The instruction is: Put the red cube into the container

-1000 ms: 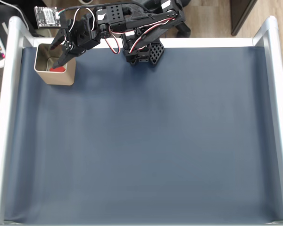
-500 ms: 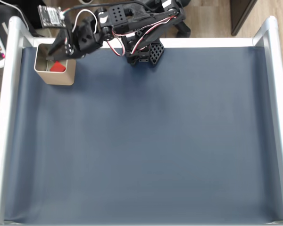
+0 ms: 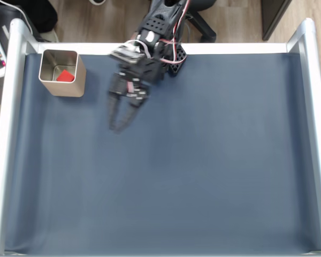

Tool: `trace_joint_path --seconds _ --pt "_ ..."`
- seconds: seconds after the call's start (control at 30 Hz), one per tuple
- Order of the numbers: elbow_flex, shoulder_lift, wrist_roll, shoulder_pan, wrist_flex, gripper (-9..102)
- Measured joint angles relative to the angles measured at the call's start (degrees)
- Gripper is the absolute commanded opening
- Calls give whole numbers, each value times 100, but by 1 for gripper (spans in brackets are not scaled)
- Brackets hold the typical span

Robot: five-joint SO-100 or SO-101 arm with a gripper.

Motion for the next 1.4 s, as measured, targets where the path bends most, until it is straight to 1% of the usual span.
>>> trace_joint_path --seconds 0.13,0.3,0.5,0.8,0.93,1.23,1.4 --pt "255 519 -9 -932 439 0" --pt "677 1169 35 -1679 1002 0" --pt "1424 1608 158 -1925 1116 0" --pt "2197 1705 369 -2145 1248 0" --pt "2206 1714 563 -2215 1767 0" --pt "2206 1714 712 -2224 3630 0" --pt "2206 1714 949 -2224 4210 0"
